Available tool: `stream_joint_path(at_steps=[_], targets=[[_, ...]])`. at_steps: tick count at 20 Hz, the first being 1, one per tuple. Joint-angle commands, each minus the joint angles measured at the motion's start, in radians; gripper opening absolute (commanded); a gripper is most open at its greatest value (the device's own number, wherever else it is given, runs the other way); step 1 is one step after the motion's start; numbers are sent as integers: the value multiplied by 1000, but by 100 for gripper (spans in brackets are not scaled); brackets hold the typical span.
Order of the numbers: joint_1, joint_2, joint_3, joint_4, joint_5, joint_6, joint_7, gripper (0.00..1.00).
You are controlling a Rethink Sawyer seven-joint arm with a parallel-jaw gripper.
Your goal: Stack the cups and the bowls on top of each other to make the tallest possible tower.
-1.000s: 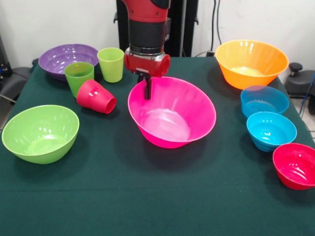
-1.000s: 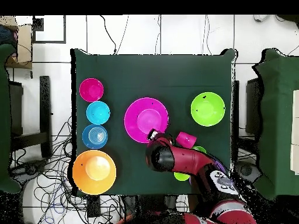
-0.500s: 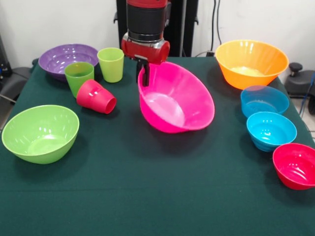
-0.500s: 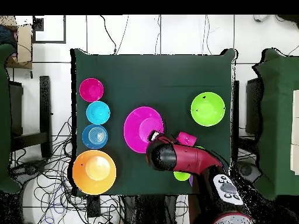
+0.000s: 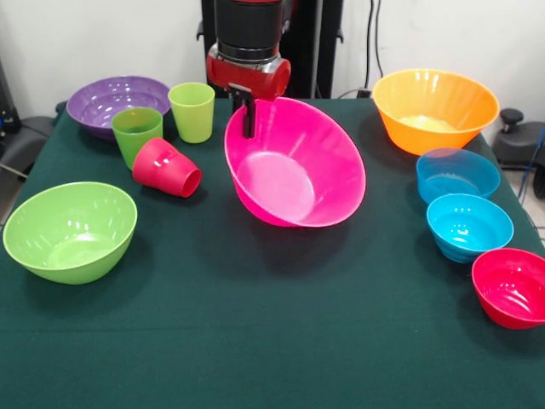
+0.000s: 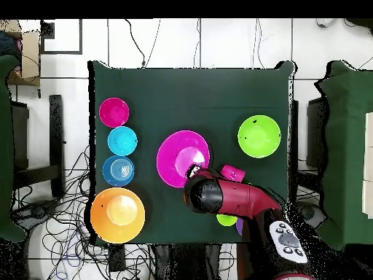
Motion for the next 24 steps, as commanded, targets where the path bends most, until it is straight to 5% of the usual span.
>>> stream_joint_path(at_steps=[1, 24], targets=[[-17, -10, 56, 32, -9, 84, 25, 0], [7, -72, 29, 23, 0, 198, 14, 0]])
